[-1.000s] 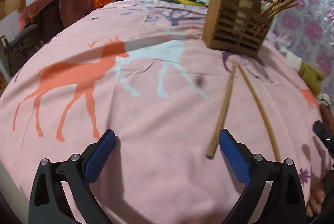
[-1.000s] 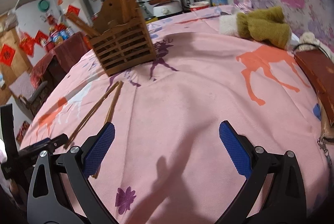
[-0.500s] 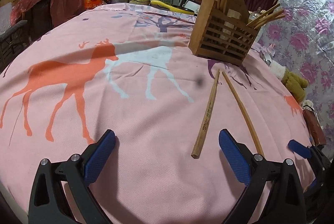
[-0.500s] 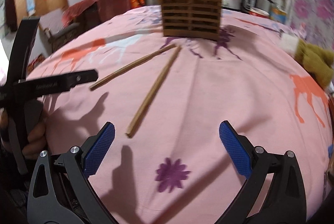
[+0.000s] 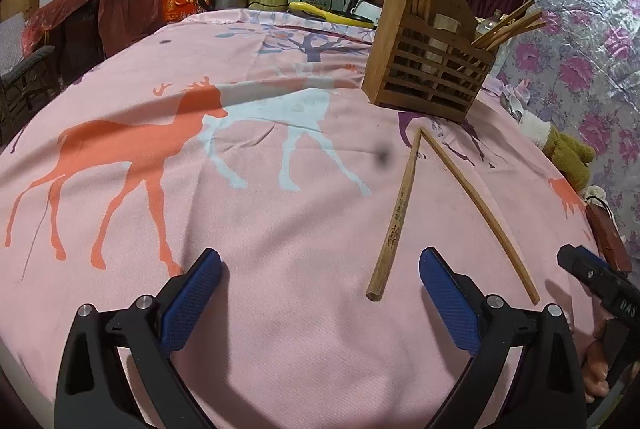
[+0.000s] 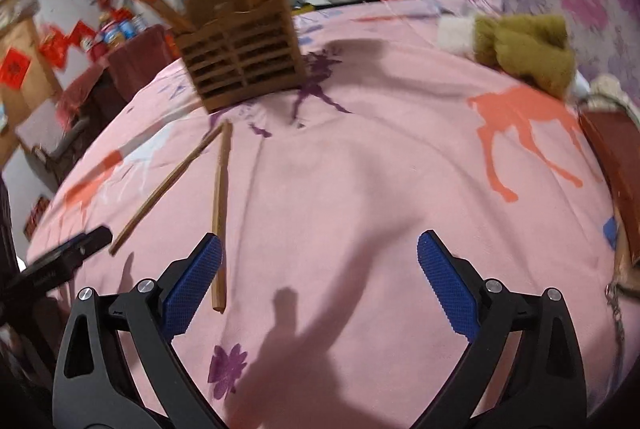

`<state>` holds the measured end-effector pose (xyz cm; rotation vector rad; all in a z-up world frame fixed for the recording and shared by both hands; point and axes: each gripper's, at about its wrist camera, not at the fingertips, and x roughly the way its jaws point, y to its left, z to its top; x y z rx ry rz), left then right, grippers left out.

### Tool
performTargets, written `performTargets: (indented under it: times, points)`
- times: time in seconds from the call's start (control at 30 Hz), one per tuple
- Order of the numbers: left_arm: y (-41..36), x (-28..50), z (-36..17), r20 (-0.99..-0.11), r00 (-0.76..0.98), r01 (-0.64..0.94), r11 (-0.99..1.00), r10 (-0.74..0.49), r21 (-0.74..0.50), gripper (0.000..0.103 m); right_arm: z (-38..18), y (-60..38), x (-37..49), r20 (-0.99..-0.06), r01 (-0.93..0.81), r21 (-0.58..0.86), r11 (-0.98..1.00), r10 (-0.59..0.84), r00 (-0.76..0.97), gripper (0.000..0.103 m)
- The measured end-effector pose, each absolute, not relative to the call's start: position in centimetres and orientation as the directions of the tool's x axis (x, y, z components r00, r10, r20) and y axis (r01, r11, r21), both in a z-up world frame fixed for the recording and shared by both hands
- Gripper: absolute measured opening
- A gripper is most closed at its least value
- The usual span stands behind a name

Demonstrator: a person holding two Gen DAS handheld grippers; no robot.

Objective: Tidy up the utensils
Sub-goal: 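Nudge the two remaining chopsticks apart with the left gripper, then close the left gripper on one chopstick while the right gripper grasps the other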

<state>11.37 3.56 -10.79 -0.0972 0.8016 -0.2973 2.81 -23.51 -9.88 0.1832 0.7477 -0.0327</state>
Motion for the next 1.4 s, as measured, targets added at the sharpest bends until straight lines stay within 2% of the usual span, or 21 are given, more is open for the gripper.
performTargets:
  times: [0.13, 0.17, 0.23, 0.37, 0.43, 0.53, 0.57, 0.73, 0.83, 0.9, 1.0, 1.07, 1.17, 1.23, 1.3, 1.4]
  points:
    - [2.4, 10.3, -10.3, -0.665, 0.696, 0.266, 0.957, -0.271, -0.112, 0.097, -9.5, -22.2, 2.3, -0.646, 0.059, 0.100, 0.993, 0.020, 0.763, 0.094]
    - [2.1, 10.0, -10.3, -0.659, 0.701, 0.286, 0.954, -0.275, -0.093, 0.095, -9.5, -22.2, 2.5, -0.650, 0.062, 0.108, 0.992, 0.023, 0.760, 0.094]
    - [1.6, 9.9, -10.3, -0.661, 0.693, 0.315, 0.946, -0.287, -0.080, 0.084, -9.5, -22.9, 2.7, -0.657, 0.077, 0.145, 0.986, 0.038, 0.753, 0.094]
    - [0.7, 10.3, -10.9, -0.688, 0.645, 0.370, 0.924, -0.333, -0.100, 0.047, -9.7, -23.8, 3.1, -0.664, 0.095, 0.187, 0.978, 0.055, 0.745, 0.094]
    - [0.5, 10.4, -11.0, -0.688, 0.640, 0.383, 0.918, -0.343, -0.102, 0.041, -9.7, -23.8, 3.3, -0.664, 0.093, 0.185, 0.978, 0.055, 0.746, 0.094]
    - [-0.1, 10.3, -11.1, -0.690, 0.637, 0.398, 0.913, -0.344, -0.088, 0.023, -9.8, -23.7, 3.3, -0.662, 0.090, 0.184, 0.979, 0.056, 0.747, 0.094]
    - [-0.1, 10.3, -11.1, -0.692, 0.641, 0.393, 0.917, -0.331, -0.075, 0.010, -9.8, -23.7, 3.3, -0.662, 0.091, 0.184, 0.979, 0.055, 0.747, 0.094]
    - [2.1, 10.6, -11.0, -0.697, 0.657, 0.319, 0.944, -0.287, -0.088, 0.009, -9.5, -22.9, 3.0, -0.647, 0.058, 0.157, 0.986, 0.058, 0.760, 0.093]
    - [3.0, 10.5, -11.2, -0.691, 0.662, 0.309, 0.946, -0.290, -0.101, 0.008, -9.5, -21.7, 2.7, -0.643, -0.002, 0.126, 0.992, 0.083, 0.761, 0.081]
    - [2.8, 10.4, -11.2, -0.689, 0.669, 0.305, 0.948, -0.278, -0.086, 0.008, -9.5, -21.1, 2.6, -0.644, -0.034, 0.108, 0.994, 0.096, 0.759, 0.067]
    - [2.5, 10.1, -11.3, -0.679, 0.684, 0.306, 0.950, -0.268, -0.066, 0.011, -9.7, -20.2, 2.4, -0.649, -0.089, 0.103, 0.991, 0.135, 0.748, 0.053]
    - [2.5, 10.1, -11.3, -0.677, 0.682, 0.312, 0.947, -0.279, -0.076, 0.014, -9.8, -19.5, 2.2, -0.652, -0.123, 0.096, 0.988, 0.156, 0.742, 0.050]
    - [2.5, 10.0, -11.3, -0.673, 0.681, 0.320, 0.944, -0.291, -0.084, 0.019, -9.9, -19.0, 2.0, -0.653, -0.152, 0.089, 0.984, 0.173, 0.737, 0.050]
    - [2.2, 9.9, -11.3, -0.671, 0.682, 0.325, 0.942, -0.291, -0.078, 0.023, -10.0, -18.8, 2.2, -0.660, -0.159, 0.091, 0.983, 0.179, 0.730, 0.045]
    - [2.0, 9.9, -11.3, -0.670, 0.682, 0.331, 0.941, -0.293, -0.074, 0.029, -10.3, -18.7, 2.5, -0.674, -0.165, 0.097, 0.981, 0.187, 0.715, 0.031]
    - [1.6, 9.7, -11.4, -0.668, 0.686, 0.338, 0.939, -0.288, -0.058, 0.034, -10.6, -18.3, 2.6, -0.683, -0.175, 0.091, 0.980, 0.189, 0.705, 0.022]
